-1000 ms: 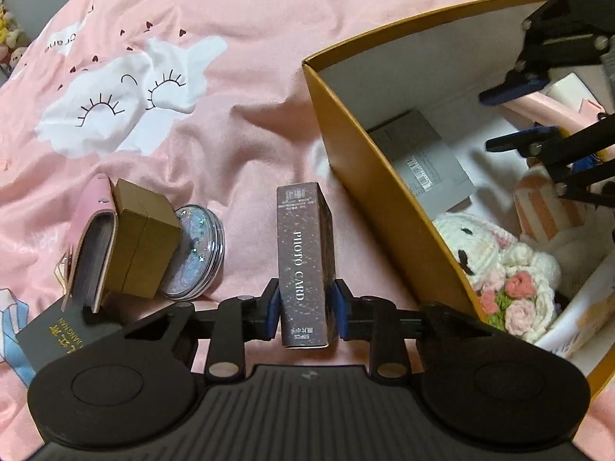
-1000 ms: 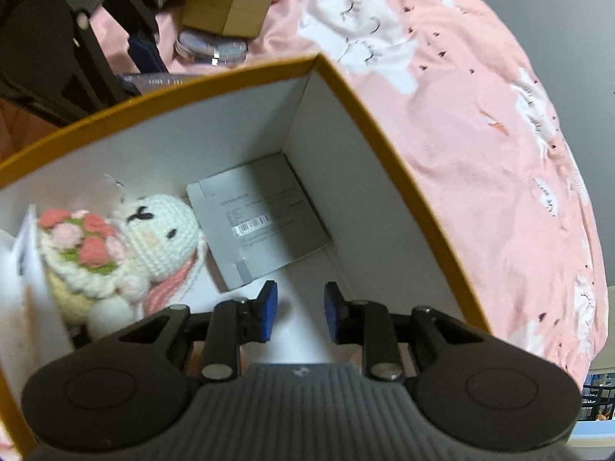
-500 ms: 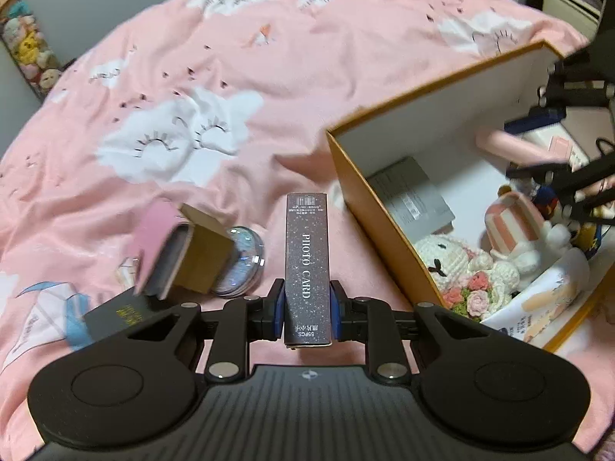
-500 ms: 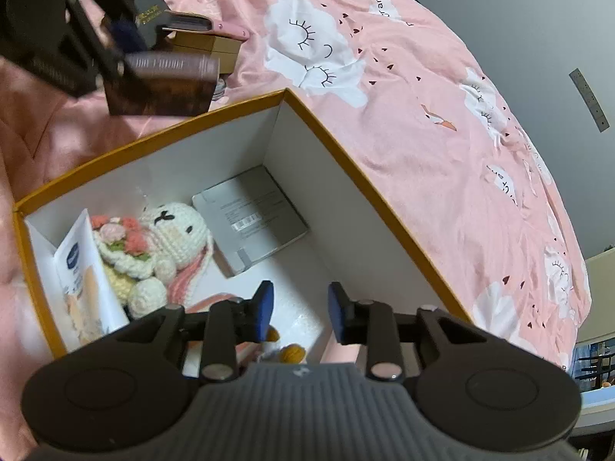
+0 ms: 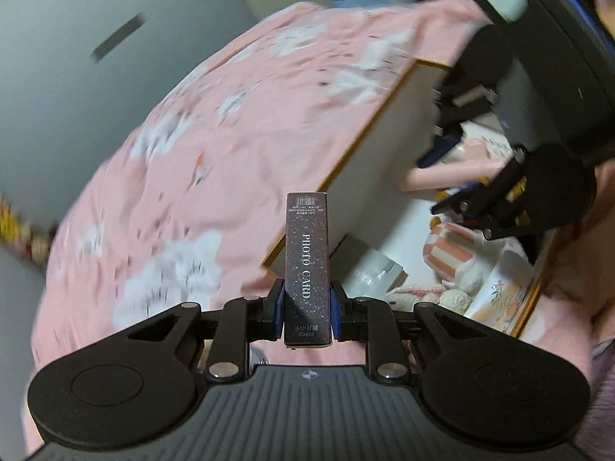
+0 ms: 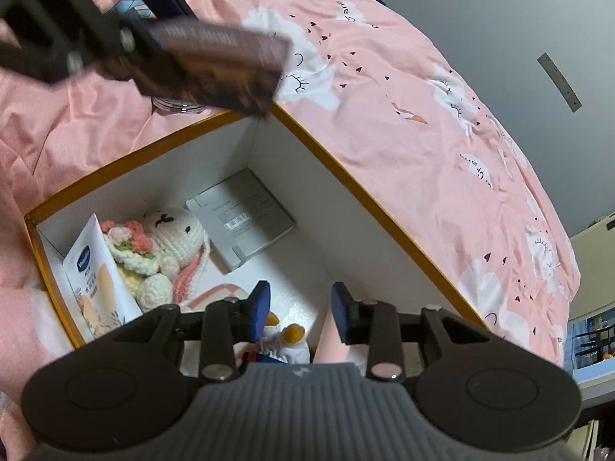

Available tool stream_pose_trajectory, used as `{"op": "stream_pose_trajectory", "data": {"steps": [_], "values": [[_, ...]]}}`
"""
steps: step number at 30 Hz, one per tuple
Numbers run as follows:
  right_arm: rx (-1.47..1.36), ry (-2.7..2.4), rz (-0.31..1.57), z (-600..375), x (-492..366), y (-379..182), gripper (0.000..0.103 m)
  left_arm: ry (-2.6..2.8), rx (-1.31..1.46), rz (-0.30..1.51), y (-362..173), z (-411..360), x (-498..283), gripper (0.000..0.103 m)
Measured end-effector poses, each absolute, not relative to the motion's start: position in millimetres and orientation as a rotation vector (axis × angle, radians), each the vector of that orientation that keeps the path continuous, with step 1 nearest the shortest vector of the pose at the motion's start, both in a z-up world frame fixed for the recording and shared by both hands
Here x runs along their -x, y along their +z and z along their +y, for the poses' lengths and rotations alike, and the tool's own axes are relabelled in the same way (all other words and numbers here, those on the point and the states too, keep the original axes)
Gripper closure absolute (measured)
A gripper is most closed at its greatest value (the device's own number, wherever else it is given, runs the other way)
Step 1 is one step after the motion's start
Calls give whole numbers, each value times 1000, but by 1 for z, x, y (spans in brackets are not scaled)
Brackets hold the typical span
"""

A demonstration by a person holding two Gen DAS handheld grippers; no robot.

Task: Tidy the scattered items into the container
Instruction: 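Carry the photo card pack into the box and open the left gripper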

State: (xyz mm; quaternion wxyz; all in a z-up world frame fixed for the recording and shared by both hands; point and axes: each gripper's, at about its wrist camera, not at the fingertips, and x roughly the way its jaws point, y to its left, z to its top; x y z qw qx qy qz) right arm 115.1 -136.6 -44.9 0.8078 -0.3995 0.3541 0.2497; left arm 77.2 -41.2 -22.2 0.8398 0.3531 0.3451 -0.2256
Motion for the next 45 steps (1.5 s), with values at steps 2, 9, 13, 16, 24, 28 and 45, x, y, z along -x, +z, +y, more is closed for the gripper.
{"op": "stream_pose_trajectory", "data": {"steps": [2,9,13,16,24,28,45], "values": [[855,532,755,-138,-116,-45,66,-507,-812,714,-33,-54,-80,77],[837,530,778,-146,-122,-49,66,-593,-1051,652,-79,-84,-90,77],[813,543,808,-150,-131,-54,66,-647,-1157,634,-105,-90,-92,77],[802,558,828,-151,-137,-59,67,-661,-1192,644,-117,-90,-98,77],[836,625,837,-141,-145,-69,80,-663,-1314,599,-139,-86,-102,77],[823,630,847,-138,-148,-72,80,-658,-1364,575,-153,-85,-103,77],[617,737,936,-130,-166,-75,80,-716,-1205,733,-148,-72,-125,69]]}}
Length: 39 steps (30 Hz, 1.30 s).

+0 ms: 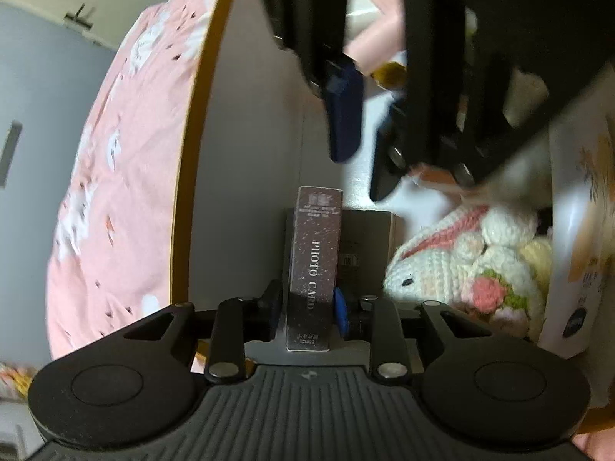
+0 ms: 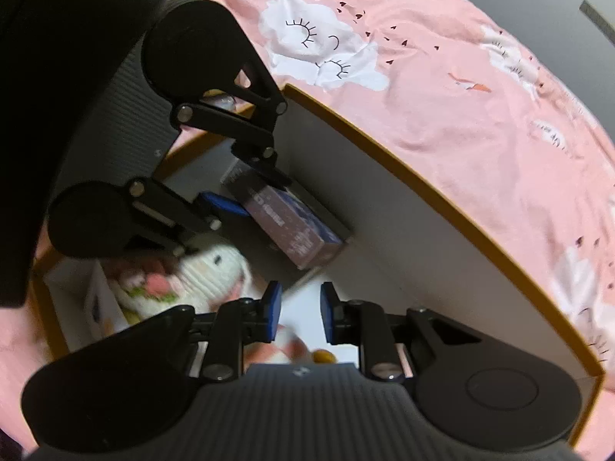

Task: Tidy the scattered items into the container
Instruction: 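Carry the photo card pack into the box and open the left gripper, then move the left gripper to the grey gift box while the right gripper approaches the pink wallet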

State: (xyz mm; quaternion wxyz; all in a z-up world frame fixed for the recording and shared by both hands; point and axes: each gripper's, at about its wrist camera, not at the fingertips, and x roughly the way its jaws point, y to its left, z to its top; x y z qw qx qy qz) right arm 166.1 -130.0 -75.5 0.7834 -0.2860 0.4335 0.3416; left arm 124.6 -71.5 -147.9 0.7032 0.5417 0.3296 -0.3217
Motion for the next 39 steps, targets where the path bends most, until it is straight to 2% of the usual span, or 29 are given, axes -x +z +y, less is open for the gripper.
{"op": "stream_pose_trajectory", "data": {"steps": [6,13,22,29,33,39], "values": [[502,740,993,-135,-177,-75,80,-736,-1047,811,-127,-59,-131,63],[441,750,1042,-136,-180,-79,80,-721,-847,899,-108,-43,-139,63],[424,720,1123,-129,-185,-103,75,-669,-699,875,-92,-23,-132,63],[234,637,1197,-137,-202,-113,71,-582,-559,834,-71,-2,-120,63],[124,562,1215,-141,-210,-117,71,-529,-507,833,-62,-5,-115,63],[122,527,1209,-130,-216,-111,71,-414,-466,858,-56,19,-117,63]]}}
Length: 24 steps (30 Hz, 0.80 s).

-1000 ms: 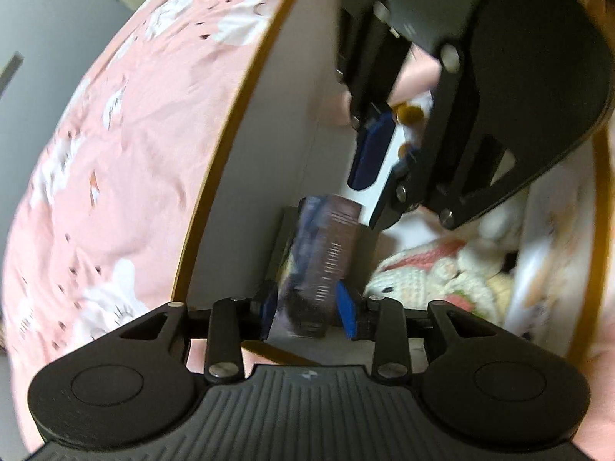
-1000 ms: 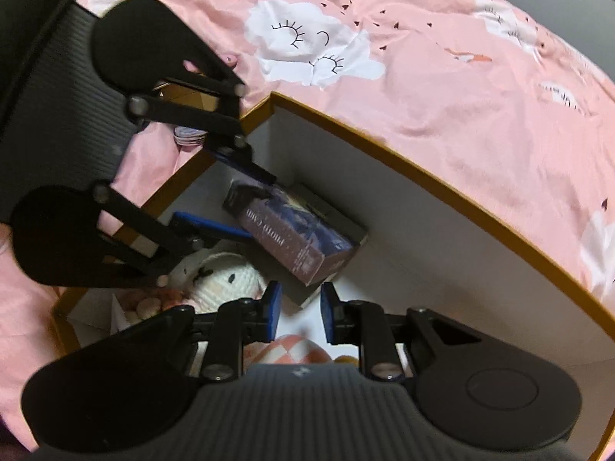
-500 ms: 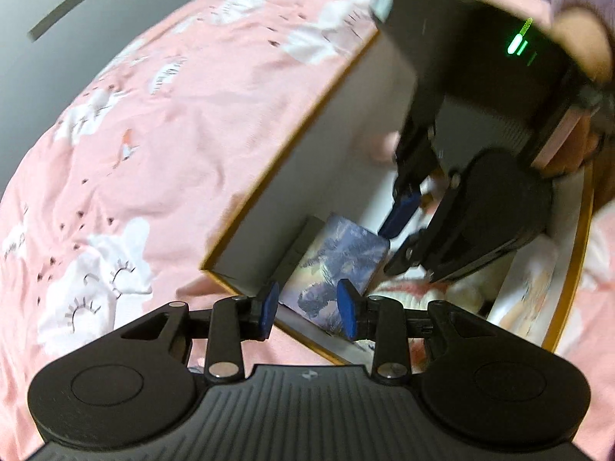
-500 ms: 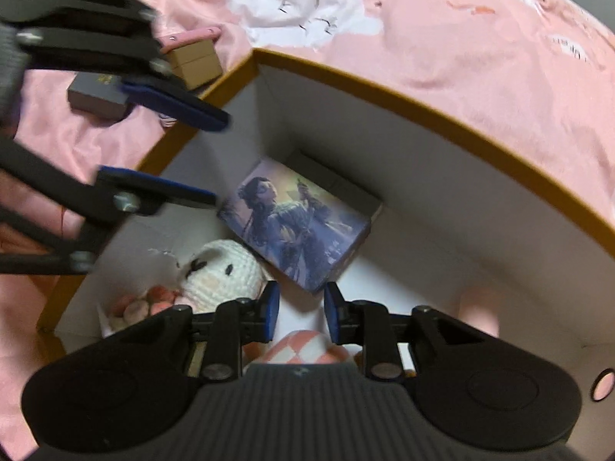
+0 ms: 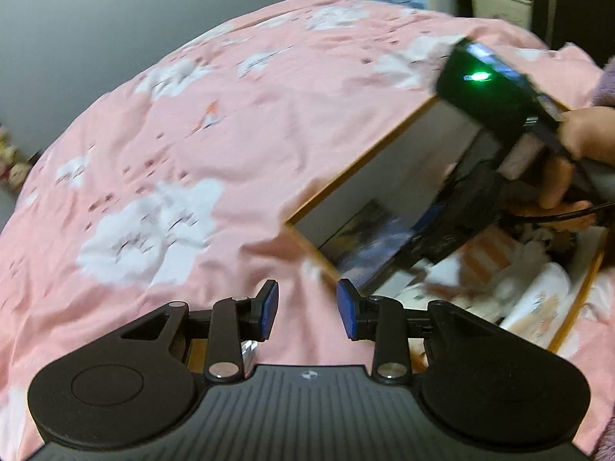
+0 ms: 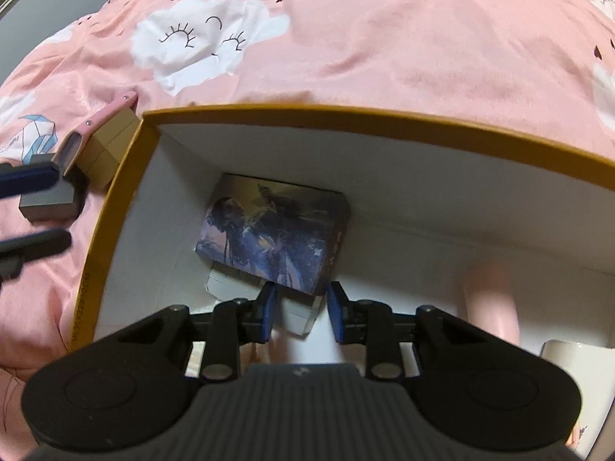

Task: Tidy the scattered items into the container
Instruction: 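Move the left gripper to the grey gift box while the right gripper approaches the pink wallet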

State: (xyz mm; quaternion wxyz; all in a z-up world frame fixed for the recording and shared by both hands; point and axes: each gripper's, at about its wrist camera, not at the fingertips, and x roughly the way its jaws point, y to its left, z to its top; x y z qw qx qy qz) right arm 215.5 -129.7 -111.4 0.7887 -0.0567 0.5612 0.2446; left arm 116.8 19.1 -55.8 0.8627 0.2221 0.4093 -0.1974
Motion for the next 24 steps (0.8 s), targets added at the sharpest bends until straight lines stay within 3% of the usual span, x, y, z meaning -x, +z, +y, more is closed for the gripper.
{"op": "stream_pose_trajectory", "data": {"steps": [7,15,18,24], "values": [[259,547,1151,-141,-209,-83,71,-267,-417,922,-47,64,-115,63],[184,662,1092,-137,-206,-27,71,-161,-362,932,-34,121,-114,63],[181,720,1072,-115,-211,-16,71,-159,-410,921,-34,130,-115,55],[165,814,1060,-70,-219,-6,71,-164,-469,910,-41,141,-120,53]]}}
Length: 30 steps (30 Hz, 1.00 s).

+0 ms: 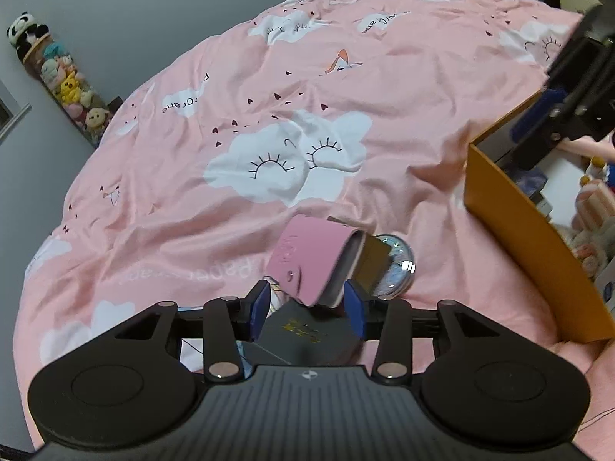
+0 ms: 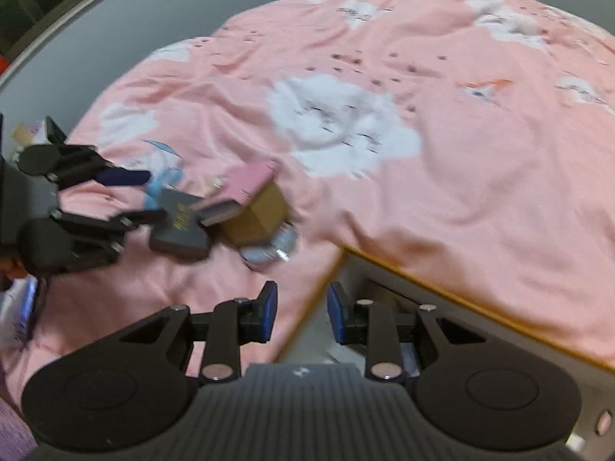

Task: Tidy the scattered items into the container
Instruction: 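Move the left gripper to the grey gift box while the right gripper approaches the pink wallet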

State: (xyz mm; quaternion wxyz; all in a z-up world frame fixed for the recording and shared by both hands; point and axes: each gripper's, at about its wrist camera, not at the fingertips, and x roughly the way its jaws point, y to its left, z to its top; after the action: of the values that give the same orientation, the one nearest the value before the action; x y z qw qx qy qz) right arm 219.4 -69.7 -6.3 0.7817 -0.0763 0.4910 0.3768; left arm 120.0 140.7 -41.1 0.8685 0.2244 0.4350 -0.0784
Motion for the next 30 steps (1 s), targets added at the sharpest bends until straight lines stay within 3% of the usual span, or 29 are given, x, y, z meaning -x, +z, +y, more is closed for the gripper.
{"op": "stream_pose_trajectory", "data": {"steps": [6,14,16,30], "values": [[108,807,1149,-31,-241,-23,70,-220,-459,915,-52,147,-123,46],[53,800,1266,3,-263,-48,69,-156,-427,1004,-72,168,-129,46],[29,809,1285,9,-269,-51,62,-113,-371,1040,-71,182,-133,46],[-31,832,1361,49,-295,-72,62,-43,167,1275,-92,245,-165,42]]}}
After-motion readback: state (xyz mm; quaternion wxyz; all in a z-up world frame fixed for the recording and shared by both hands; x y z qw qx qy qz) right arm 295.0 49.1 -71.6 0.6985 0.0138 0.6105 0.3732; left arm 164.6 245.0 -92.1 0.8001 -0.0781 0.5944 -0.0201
